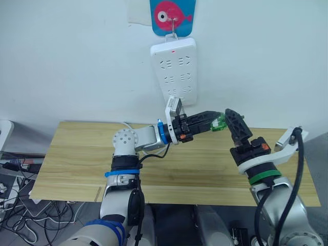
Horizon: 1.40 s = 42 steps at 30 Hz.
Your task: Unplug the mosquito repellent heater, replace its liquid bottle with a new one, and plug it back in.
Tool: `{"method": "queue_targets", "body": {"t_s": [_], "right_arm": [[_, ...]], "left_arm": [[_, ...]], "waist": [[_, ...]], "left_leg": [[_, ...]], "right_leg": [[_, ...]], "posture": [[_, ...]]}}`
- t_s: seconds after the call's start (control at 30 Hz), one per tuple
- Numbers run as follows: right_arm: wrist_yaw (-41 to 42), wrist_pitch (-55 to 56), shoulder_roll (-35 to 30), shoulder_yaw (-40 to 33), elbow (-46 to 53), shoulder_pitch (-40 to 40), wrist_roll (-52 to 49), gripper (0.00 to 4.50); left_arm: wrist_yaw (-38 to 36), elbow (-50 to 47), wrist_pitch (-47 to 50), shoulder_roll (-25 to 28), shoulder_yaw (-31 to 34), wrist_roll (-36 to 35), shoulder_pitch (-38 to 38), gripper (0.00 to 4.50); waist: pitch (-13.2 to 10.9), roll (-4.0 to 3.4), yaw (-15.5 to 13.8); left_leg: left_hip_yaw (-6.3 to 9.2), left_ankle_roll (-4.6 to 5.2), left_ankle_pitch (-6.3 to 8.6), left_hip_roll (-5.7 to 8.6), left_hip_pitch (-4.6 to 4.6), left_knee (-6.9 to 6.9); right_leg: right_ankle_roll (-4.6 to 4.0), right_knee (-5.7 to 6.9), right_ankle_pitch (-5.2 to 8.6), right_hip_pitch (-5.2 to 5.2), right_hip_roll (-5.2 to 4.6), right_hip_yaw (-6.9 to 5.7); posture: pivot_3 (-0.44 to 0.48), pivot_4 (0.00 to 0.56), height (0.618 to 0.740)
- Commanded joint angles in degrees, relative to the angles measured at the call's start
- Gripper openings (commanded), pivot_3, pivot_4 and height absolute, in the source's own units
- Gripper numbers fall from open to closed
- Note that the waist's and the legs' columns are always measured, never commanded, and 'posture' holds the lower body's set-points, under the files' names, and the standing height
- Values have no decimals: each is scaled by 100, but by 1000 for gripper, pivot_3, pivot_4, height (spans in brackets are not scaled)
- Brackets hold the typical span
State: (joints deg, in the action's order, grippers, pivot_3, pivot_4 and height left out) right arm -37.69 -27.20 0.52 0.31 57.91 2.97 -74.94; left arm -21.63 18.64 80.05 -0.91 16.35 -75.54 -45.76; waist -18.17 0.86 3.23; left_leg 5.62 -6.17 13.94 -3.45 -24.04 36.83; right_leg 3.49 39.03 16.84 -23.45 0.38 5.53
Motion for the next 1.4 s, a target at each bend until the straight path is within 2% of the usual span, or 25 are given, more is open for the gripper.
{"method": "queue_targets", "body": {"t_s": [0.03,0.4,0.5,0.77,1.07,1.17,1.3,1.4], "right_arm": [[-59,595,-164,343,209,71,321,4436],[-268,1540,-852,786,209,14,394,4436],[-276,1625,-951,961,209,11,416,3812],[-413,1737,-1034,1010,209,-125,399,921],[-418,1795,-1172,1025,209,-198,275,860],[-411,1816,-1244,992,209,-198,233,860],[-386,1892,-1396,807,209,-150,122,860],[-345,1952,-1693,532,209,-127,-76,860]], "left_arm": [[82,-128,97,-100,49,-257,-61,2221],[329,-290,205,-101,55,-482,96,2221],[370,-314,183,-133,26,-509,113,2221],[442,-463,254,-169,-61,-684,229,2221],[314,-643,257,-23,-228,-664,379,2221],[197,-642,245,15,-247,-712,389,3198],[-41,-775,361,322,-359,-692,427,4487],[-365,-1021,638,938,-395,-724,505,4487]], "waist": [[0,0,1],[0,0,4],[0,0,4],[0,1,1],[0,1,0],[0,2,-4],[1,2,-7],[1,1,20]], "left_leg": [[0,0,0,0,1,2],[1,1,0,-1,1,1],[1,1,0,-1,2,1],[1,0,0,0,1,1],[2,0,0,0,0,1],[2,0,0,0,0,1],[2,0,0,0,0,1],[1,0,0,-1,2,0]], "right_leg": [[0,0,0,1,0,0],[0,2,0,0,1,1],[0,2,0,0,1,1],[0,2,0,1,1,2],[0,2,0,0,1,1],[0,2,0,1,1,1],[0,2,-1,0,1,1],[-1,4,-1,0,1,2]], "posture": [[-66,334,740],[-64,332,740],[-62,331,740],[-60,329,740],[-55,317,740],[-50,308,740],[-44,305,740],[-41,303,740]]}}
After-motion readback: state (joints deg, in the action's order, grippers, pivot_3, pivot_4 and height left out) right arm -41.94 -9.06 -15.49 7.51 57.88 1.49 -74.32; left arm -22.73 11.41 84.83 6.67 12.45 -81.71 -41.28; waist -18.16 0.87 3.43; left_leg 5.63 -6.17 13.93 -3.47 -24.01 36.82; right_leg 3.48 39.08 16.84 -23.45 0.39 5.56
